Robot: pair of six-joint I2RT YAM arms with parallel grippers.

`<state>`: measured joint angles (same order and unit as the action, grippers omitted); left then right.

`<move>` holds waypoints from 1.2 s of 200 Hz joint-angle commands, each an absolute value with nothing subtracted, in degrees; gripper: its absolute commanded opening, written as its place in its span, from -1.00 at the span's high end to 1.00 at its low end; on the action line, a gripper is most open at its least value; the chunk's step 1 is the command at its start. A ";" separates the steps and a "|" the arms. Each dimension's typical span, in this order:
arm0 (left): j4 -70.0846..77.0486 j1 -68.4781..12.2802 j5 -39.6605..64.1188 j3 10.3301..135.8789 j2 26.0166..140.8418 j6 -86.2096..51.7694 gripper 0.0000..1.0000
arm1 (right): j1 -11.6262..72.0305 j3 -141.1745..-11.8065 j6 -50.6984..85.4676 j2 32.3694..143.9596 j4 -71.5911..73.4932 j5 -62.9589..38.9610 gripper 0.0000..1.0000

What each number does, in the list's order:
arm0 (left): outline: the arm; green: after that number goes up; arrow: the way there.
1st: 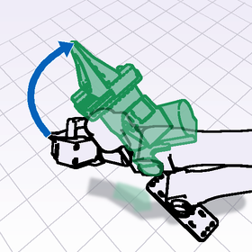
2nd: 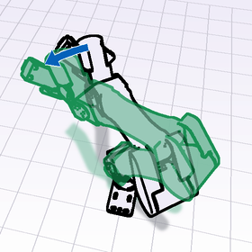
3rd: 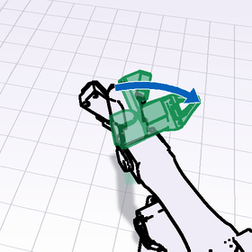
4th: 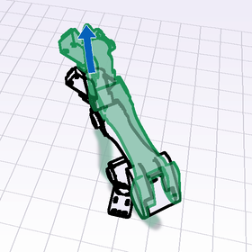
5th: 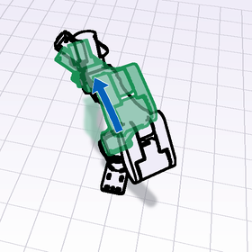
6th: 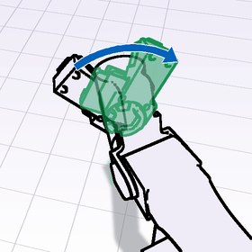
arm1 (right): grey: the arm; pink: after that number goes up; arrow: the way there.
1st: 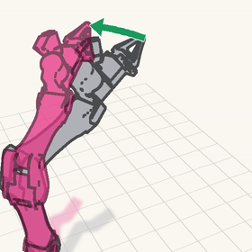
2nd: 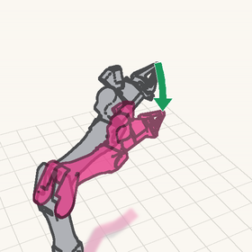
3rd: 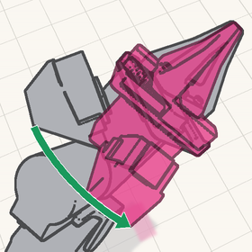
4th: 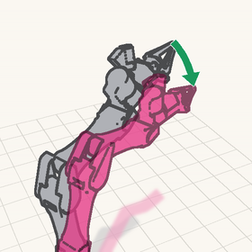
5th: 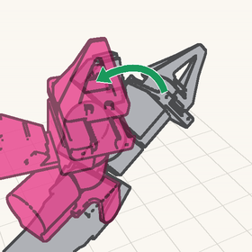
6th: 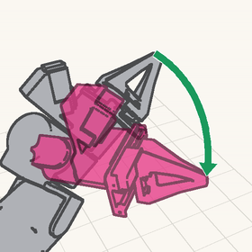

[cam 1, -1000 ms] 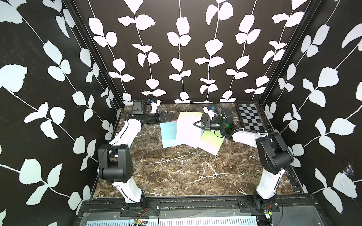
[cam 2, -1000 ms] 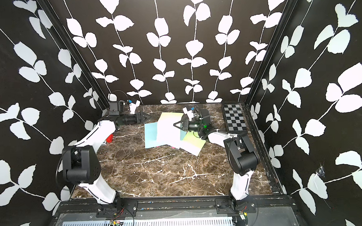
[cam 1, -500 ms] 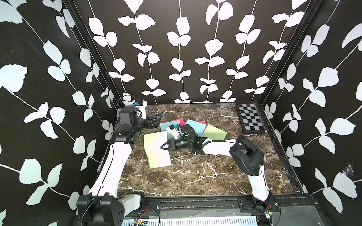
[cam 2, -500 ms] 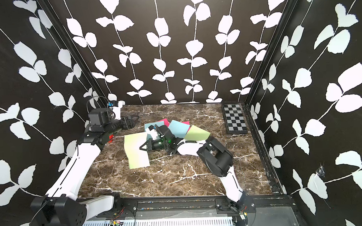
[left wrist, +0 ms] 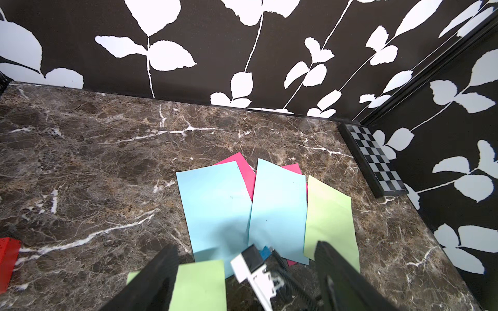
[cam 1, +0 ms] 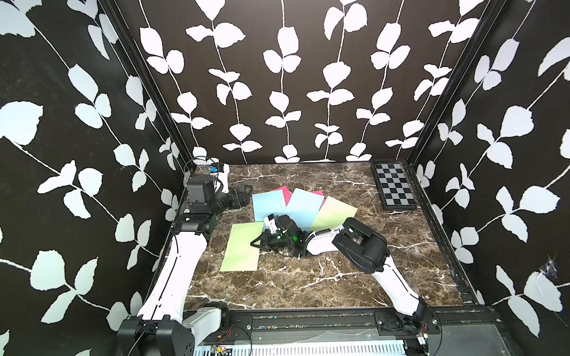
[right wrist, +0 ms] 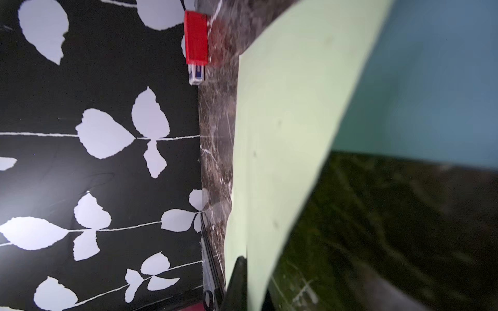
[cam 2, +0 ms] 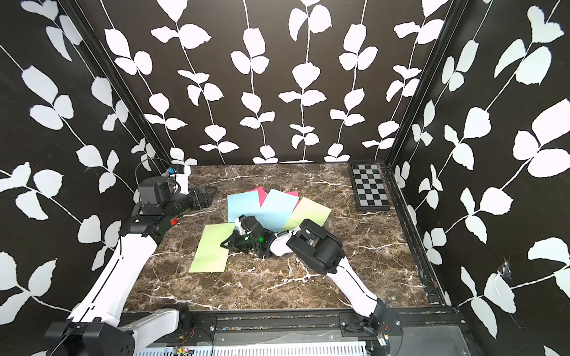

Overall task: Sort the scattered colored papers by color
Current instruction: Place the colored paper at the center of the board.

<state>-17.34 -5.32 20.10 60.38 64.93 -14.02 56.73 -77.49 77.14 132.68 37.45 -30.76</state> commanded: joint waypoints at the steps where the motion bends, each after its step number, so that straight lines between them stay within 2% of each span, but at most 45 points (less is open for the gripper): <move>1: -15.68 -5.47 20.83 60.03 65.12 -14.50 -0.63 | 59.21 -76.74 80.56 130.09 35.69 -29.39 1.00; 159: -15.73 -5.45 22.32 57.12 63.59 -14.77 -0.65 | 64.05 -77.46 84.11 131.52 31.79 -22.88 1.00; 181: -15.67 -5.49 22.24 56.81 63.47 -14.68 -0.65 | 64.25 -76.39 84.30 130.89 31.87 -22.03 0.56; 208: -14.95 -5.50 22.38 56.35 63.59 -14.99 -0.65 | 64.34 -73.85 82.98 128.82 30.19 -20.60 0.23; 218: -14.77 -5.45 22.55 56.40 63.68 -15.11 -0.65 | 64.34 -73.48 81.95 127.81 28.10 -20.05 0.15; 240: -14.28 -5.45 22.90 56.40 63.99 -15.39 -0.65 | 64.38 -74.18 79.03 126.18 20.90 -19.06 0.12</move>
<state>-16.12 -5.32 21.91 56.90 64.95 -15.11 63.99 -75.33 77.95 128.70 29.56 -22.65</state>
